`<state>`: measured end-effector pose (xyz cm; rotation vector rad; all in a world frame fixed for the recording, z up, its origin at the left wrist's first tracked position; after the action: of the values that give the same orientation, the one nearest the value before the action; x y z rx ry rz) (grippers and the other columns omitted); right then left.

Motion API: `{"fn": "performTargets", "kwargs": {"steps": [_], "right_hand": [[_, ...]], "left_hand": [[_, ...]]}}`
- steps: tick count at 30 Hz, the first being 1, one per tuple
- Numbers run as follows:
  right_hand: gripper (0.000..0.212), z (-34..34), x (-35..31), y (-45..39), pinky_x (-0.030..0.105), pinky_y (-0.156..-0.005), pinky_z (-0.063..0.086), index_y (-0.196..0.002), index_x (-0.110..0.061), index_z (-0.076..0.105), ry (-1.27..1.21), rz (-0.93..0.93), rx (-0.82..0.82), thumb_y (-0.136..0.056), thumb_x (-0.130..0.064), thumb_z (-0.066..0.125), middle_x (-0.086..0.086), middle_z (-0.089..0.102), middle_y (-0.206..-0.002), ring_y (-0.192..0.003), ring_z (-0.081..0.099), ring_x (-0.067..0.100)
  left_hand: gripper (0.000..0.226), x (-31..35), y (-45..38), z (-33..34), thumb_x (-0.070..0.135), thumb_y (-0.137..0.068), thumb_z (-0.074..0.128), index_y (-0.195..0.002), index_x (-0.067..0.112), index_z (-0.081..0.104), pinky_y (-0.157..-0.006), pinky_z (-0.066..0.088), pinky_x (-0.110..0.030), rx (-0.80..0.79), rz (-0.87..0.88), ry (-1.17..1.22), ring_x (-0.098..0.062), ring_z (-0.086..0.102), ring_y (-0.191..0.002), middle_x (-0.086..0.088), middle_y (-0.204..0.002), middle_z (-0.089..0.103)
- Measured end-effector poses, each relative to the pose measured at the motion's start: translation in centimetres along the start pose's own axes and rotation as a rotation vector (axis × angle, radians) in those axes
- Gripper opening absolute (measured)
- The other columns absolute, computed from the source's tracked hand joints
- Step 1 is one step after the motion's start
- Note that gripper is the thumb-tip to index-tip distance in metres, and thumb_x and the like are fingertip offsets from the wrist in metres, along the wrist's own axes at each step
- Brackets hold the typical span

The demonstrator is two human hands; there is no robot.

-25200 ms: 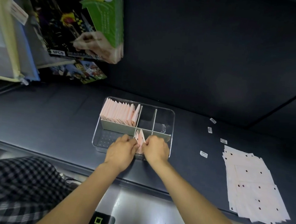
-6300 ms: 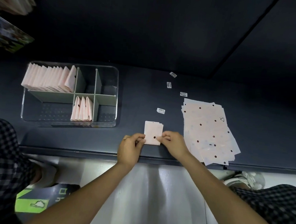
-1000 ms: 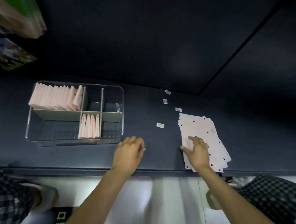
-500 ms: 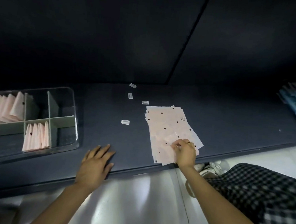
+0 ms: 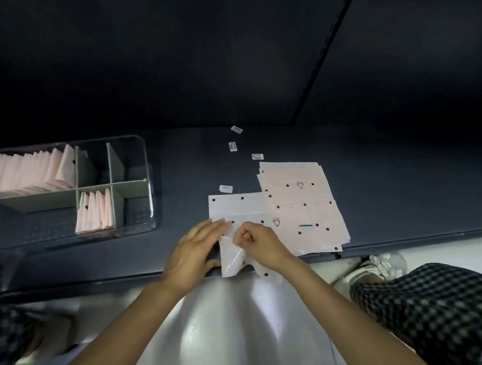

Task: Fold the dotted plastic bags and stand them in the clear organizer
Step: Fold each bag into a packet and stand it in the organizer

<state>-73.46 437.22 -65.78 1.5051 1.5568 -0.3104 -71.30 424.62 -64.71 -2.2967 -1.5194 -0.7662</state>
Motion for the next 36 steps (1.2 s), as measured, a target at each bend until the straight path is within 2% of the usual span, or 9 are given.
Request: {"fn": "performTargets", "kwargs": {"steps": [3, 10, 13, 18, 20, 23, 25, 29, 36], "right_hand": [[0.011, 1.8, -0.4, 0.0, 0.034, -0.081, 0.049, -0.08, -0.02, 0.064, -0.048, 0.054, -0.07, -0.088, -0.018, 0.057, -0.001, 0.068, -0.095, -0.087, 0.061, 0.02], [0.027, 1.8, -0.2, 0.3, 0.02, -0.074, 0.045, -0.095, -0.011, 0.065, -0.143, 0.124, -0.316, -0.095, -0.035, 0.053, -0.002, 0.064, -0.086, -0.08, 0.057, 0.014], [0.042, -0.8, 1.0, 0.5, 0.016, -0.079, 0.045, -0.113, -0.021, 0.062, -0.267, 0.192, -0.311, -0.095, -0.051, 0.039, -0.006, 0.068, -0.109, -0.096, 0.062, 0.009], [0.056, -2.3, 3.3, 2.0, 0.009, -0.085, 0.044, -0.133, -0.034, 0.044, -0.272, 0.152, -0.457, -0.086, -0.012, 0.066, -0.014, 0.054, -0.129, -0.114, 0.052, -0.004], [0.065, -2.0, 3.8, 1.8, 0.013, -0.085, 0.047, -0.127, -0.03, 0.049, -0.254, 0.161, -0.42, -0.076, 0.002, 0.073, -0.01, 0.062, -0.122, -0.11, 0.059, 0.002], [0.026, -2.3, 4.9, 0.6, 0.02, -0.076, 0.049, -0.097, -0.022, 0.059, -0.29, 0.193, -0.147, -0.082, -0.006, 0.07, -0.004, 0.069, -0.093, -0.087, 0.065, 0.011], [0.03, -3.3, 5.3, 0.0, 0.026, -0.059, 0.036, -0.066, -0.017, 0.044, -0.137, 0.199, 0.058, -0.088, -0.017, 0.064, -0.004, 0.048, -0.062, -0.061, 0.045, 0.014], [0.05, -3.3, 5.4, -0.8, 0.028, -0.053, 0.021, -0.056, -0.017, 0.024, 0.033, 0.237, 0.146, -0.09, -0.021, 0.06, -0.002, 0.026, -0.055, -0.054, 0.025, 0.014], [0.043, -3.4, 6.3, -1.4, 0.026, -0.052, 0.024, -0.057, -0.016, 0.033, 0.061, 0.312, 0.2, -0.089, -0.025, 0.061, -0.002, 0.034, -0.057, -0.059, 0.034, 0.015]], "left_hand": [[0.041, -0.6, 0.9, -0.4, 0.021, -0.085, 0.067, -0.123, 0.031, 0.06, -0.092, 0.044, -0.029, -0.008, -0.045, 0.017, -0.014, 0.054, -0.114, 0.011, -0.122, 0.062], [0.024, -3.6, 2.9, -0.3, 0.024, -0.094, 0.052, -0.107, 0.034, 0.069, -0.078, 0.049, -0.029, -0.06, -0.215, 0.147, -0.013, 0.063, -0.094, 0.012, -0.101, 0.071], [0.04, -5.8, 3.2, -0.1, 0.032, -0.095, 0.051, -0.058, 0.019, 0.054, -0.057, 0.033, -0.03, -0.013, -0.444, 0.358, -0.021, 0.046, -0.06, 0.004, -0.054, 0.046], [0.04, -7.0, 2.4, 0.9, 0.027, -0.096, 0.049, -0.073, -0.006, 0.053, -0.066, 0.034, -0.028, -0.002, -0.599, 0.657, -0.016, 0.044, -0.066, -0.007, -0.068, 0.05], [0.04, -7.1, 1.9, 0.9, 0.027, -0.096, 0.049, -0.071, -0.003, 0.049, -0.065, 0.036, -0.03, -0.015, -0.591, 0.576, -0.02, 0.045, -0.066, -0.009, -0.067, 0.05], [0.039, -6.7, 1.2, 0.8, 0.03, -0.096, 0.051, -0.064, 0.012, 0.036, -0.064, 0.04, -0.035, -0.038, -0.589, 0.367, -0.027, 0.048, -0.067, -0.006, -0.06, 0.048], [0.024, -6.3, 1.4, -0.1, 0.032, -0.095, 0.053, -0.079, 0.016, 0.044, -0.067, 0.044, -0.035, 0.046, -0.604, 0.215, -0.03, 0.055, -0.076, -0.004, -0.073, 0.058], [0.027, -2.5, 2.4, -2.3, 0.025, -0.086, 0.065, -0.108, 0.012, 0.056, -0.079, 0.043, -0.039, 0.336, -0.372, -0.105, -0.028, 0.053, -0.093, -0.008, -0.103, 0.056], [0.047, 1.5, 3.4, 1.4, 0.027, -0.052, 0.092, -0.093, 0.016, 0.072, -0.08, 0.056, -0.031, 0.159, 0.09, -0.228, -0.02, 0.067, -0.099, -0.001, -0.107, 0.069]]}}
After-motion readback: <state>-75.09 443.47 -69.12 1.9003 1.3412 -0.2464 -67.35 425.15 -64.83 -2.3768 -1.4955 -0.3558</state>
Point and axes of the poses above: each hand's wrist, its own y-axis away from the middle knuckle, its own z-axis out of the palm, x = y × z, the point moved 9 cm from there along -y, towards the middle knuckle
